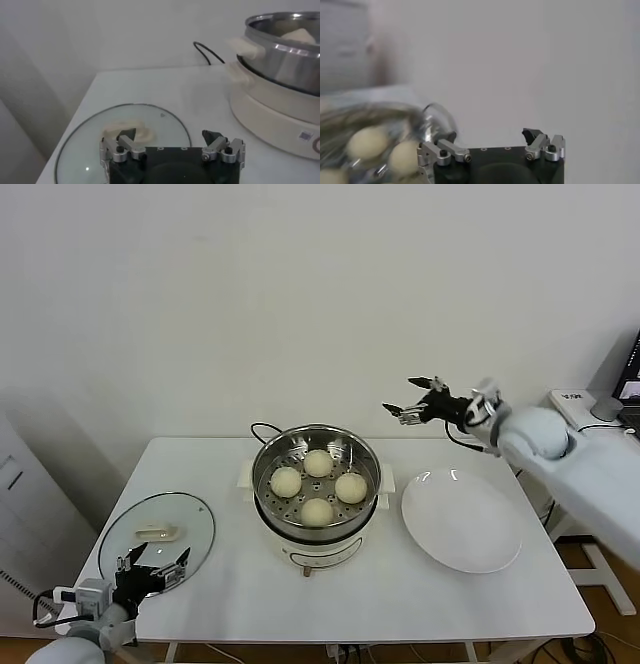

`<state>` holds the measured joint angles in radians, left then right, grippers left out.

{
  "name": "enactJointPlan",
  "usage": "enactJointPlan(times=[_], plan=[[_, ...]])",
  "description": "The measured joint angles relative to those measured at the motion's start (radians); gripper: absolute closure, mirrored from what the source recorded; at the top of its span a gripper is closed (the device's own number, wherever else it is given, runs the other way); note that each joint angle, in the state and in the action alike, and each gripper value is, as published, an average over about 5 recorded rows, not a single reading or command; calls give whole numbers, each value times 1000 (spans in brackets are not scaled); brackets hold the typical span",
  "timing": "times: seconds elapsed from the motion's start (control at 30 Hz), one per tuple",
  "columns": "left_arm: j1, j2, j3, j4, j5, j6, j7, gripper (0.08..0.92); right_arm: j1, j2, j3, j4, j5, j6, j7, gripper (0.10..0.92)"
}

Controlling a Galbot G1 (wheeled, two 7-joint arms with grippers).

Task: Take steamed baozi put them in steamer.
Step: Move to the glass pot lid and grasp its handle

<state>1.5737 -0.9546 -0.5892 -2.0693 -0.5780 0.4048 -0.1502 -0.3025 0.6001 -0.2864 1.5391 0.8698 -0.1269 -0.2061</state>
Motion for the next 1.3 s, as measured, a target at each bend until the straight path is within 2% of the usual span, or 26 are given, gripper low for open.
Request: enactJointPlan(times=[0.27, 0.57, 0.93, 1.3], plan=[[9, -27, -2, 4, 71, -34, 18, 177, -441, 143, 487, 49, -143, 61, 52, 203], [14, -32, -12, 24, 184, -97, 43, 177, -767, 344, 865, 45, -257, 123, 11, 203], [26, -31, -31, 123, 541, -263, 53, 177, -884, 511, 986, 16, -334, 166, -74, 203], [-5, -70, -67, 293, 1064, -468, -3, 177, -912, 601, 1037, -26, -384, 195, -113, 203]])
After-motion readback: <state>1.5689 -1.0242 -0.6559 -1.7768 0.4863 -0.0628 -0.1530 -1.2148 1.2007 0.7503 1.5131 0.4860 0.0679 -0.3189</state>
